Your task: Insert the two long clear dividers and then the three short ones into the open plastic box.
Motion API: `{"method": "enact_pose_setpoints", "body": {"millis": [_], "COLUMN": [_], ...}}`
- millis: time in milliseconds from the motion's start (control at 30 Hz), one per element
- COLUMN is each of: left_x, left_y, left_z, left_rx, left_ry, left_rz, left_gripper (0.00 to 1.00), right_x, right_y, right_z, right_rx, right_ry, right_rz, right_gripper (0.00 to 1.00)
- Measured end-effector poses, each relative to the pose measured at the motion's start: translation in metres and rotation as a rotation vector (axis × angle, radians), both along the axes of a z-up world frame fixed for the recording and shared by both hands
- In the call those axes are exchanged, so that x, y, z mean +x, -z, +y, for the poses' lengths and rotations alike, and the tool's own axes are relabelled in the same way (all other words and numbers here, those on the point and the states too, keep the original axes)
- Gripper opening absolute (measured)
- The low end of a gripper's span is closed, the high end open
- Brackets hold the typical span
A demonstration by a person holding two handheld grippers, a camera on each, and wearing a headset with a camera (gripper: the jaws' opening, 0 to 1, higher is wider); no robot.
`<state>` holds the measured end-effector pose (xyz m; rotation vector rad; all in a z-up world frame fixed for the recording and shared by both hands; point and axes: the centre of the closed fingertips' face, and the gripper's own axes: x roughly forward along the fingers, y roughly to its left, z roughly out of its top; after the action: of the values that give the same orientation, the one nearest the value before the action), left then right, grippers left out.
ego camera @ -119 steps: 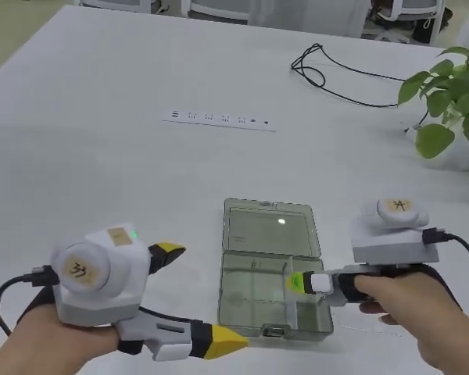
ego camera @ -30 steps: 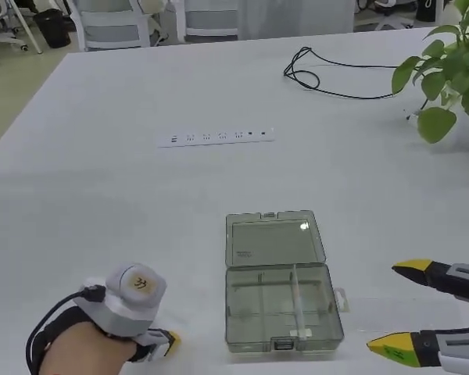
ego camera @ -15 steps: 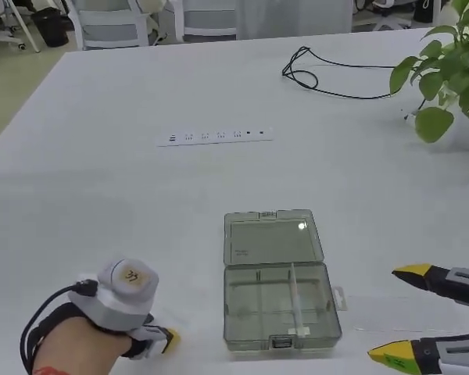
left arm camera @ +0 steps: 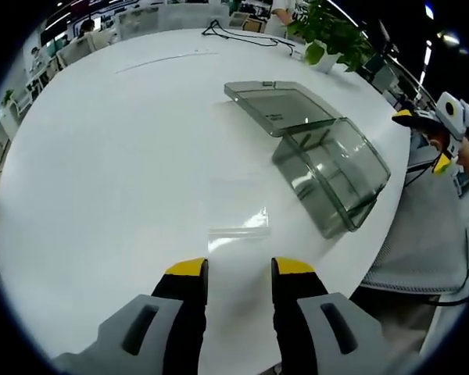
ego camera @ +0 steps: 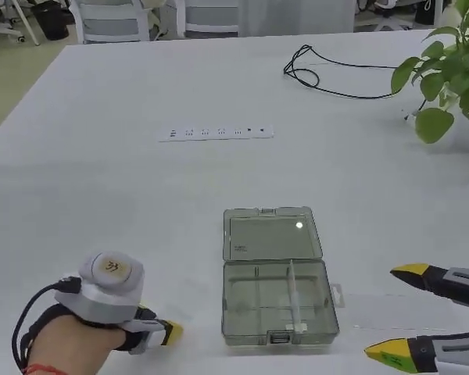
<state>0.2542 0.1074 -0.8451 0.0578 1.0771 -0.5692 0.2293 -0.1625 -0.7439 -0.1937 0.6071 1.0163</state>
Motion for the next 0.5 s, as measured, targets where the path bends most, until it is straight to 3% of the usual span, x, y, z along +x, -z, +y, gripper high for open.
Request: {"method": "enact_pose_setpoints", "body": {"millis": [267, 500], "left_x": [-0.004, -0.002], "left_y": [-0.004, -0.017], "left_z": [-0.002, -0.006], "left_rx": [-0.068, -0.142], "left_ry": [-0.053, -0.092], "left_rz": [-0.002, -0.034], "left_gripper": [0.3, 0.3], "right_x": [0.0, 0.0], "right_y": [-0.003, -0.007], "right_z": [0.002, 0.002], "right_rx": [-0.001, -0.013], "right_ry": [0.005, 0.005], "right_rz": [0.003, -0.001], "right_gripper": [0.79, 0.79]}}
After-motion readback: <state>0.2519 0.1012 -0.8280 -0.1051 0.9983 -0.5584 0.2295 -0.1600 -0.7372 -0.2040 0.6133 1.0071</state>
